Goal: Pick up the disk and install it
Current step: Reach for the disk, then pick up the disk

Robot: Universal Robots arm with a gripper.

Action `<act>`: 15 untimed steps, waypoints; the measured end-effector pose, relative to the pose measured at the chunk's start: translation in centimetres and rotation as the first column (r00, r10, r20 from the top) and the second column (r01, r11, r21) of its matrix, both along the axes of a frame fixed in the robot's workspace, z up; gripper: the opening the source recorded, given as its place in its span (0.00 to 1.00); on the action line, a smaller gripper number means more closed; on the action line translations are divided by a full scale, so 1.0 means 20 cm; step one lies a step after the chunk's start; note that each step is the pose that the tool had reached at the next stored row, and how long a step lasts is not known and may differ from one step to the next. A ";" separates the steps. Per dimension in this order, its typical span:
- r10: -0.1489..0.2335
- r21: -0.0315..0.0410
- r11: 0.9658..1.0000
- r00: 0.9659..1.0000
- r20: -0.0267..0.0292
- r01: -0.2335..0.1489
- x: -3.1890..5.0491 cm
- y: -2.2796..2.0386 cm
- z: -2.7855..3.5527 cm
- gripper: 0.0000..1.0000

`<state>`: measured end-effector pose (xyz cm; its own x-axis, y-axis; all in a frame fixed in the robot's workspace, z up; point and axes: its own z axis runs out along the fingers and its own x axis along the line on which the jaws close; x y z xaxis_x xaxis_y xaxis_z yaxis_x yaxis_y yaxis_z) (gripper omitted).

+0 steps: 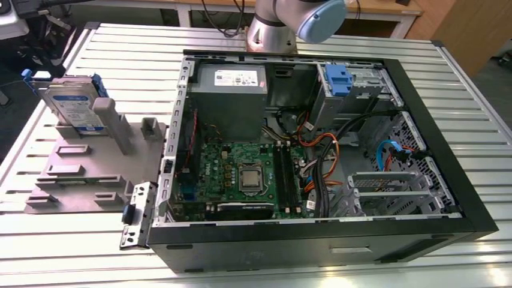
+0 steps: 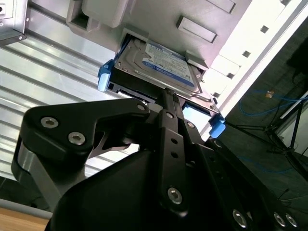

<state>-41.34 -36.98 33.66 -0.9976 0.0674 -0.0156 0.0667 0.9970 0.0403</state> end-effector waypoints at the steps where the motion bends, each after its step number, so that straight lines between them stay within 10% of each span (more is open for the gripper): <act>1: 0.004 -0.001 1.000 1.000 0.000 -0.004 0.000 0.000 -0.001 0.11; 15: 0.011 -0.006 1.000 1.000 -0.001 -0.011 -0.001 0.000 0.000 0.11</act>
